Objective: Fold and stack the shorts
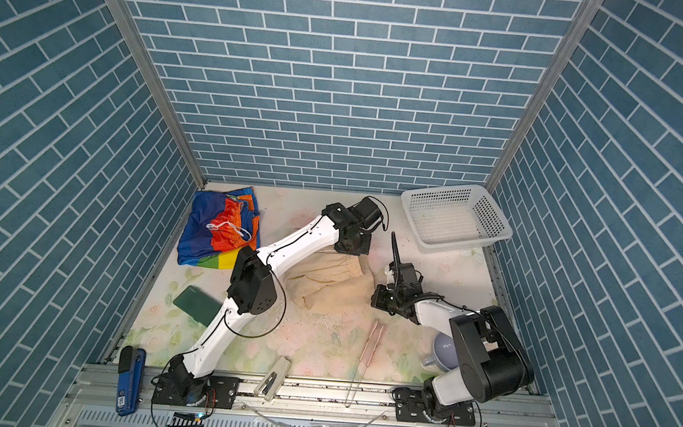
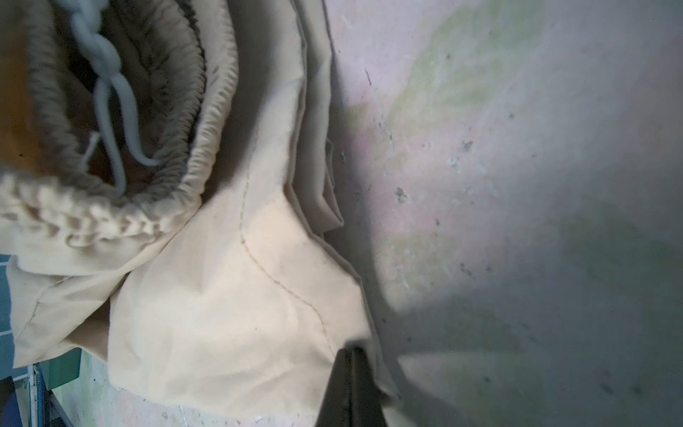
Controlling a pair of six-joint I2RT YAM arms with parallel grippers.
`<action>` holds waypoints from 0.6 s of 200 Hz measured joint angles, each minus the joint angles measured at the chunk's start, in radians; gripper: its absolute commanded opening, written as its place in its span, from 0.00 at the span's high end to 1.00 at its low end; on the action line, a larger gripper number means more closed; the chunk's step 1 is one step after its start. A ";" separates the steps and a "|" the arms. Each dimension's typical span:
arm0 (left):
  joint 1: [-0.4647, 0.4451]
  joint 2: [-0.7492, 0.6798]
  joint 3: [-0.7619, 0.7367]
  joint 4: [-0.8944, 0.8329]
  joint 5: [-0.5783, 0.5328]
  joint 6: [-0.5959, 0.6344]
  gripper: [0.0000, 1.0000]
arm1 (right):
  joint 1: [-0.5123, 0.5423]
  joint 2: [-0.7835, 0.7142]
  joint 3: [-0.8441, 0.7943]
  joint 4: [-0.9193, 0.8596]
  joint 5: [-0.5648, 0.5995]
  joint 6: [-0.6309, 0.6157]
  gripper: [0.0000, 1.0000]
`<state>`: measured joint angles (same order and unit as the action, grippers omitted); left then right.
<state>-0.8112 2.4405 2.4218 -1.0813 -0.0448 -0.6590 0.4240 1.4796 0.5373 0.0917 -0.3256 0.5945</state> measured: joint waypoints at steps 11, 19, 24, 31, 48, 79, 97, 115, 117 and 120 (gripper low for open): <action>0.000 0.010 0.000 0.010 0.011 -0.007 1.00 | 0.000 -0.003 -0.002 -0.002 0.003 0.000 1.00; 0.000 0.019 0.000 0.018 0.019 -0.011 0.97 | 0.000 -0.008 -0.003 -0.006 0.006 0.000 1.00; 0.000 0.027 0.000 0.025 0.026 -0.016 0.96 | 0.000 -0.010 -0.003 -0.010 0.009 0.000 1.00; 0.000 0.040 0.000 0.033 0.034 -0.020 0.94 | 0.000 -0.013 -0.004 -0.013 0.012 0.000 1.00; 0.000 0.063 -0.021 0.064 0.059 -0.034 0.93 | 0.000 -0.018 -0.004 -0.023 0.017 0.000 1.00; 0.000 0.102 -0.056 0.121 0.098 -0.057 0.90 | 0.000 -0.022 -0.004 -0.031 0.020 0.000 1.00; 0.000 0.123 -0.057 0.146 0.117 -0.068 0.79 | 0.000 -0.030 -0.004 -0.045 0.023 0.000 1.00; -0.001 0.133 -0.063 0.169 0.132 -0.079 0.73 | 0.000 -0.056 -0.004 -0.086 0.028 0.000 1.00; -0.001 0.133 -0.064 0.172 0.132 -0.074 0.73 | 0.000 -0.061 -0.004 -0.092 0.028 0.000 1.00; -0.001 0.133 -0.065 0.175 0.135 -0.079 0.72 | 0.000 -0.069 -0.004 -0.100 0.032 0.000 1.00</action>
<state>-0.8124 2.5736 2.3569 -0.9058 0.0898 -0.7380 0.4240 1.4105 0.5335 -0.0082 -0.2939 0.5949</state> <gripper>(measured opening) 0.263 0.043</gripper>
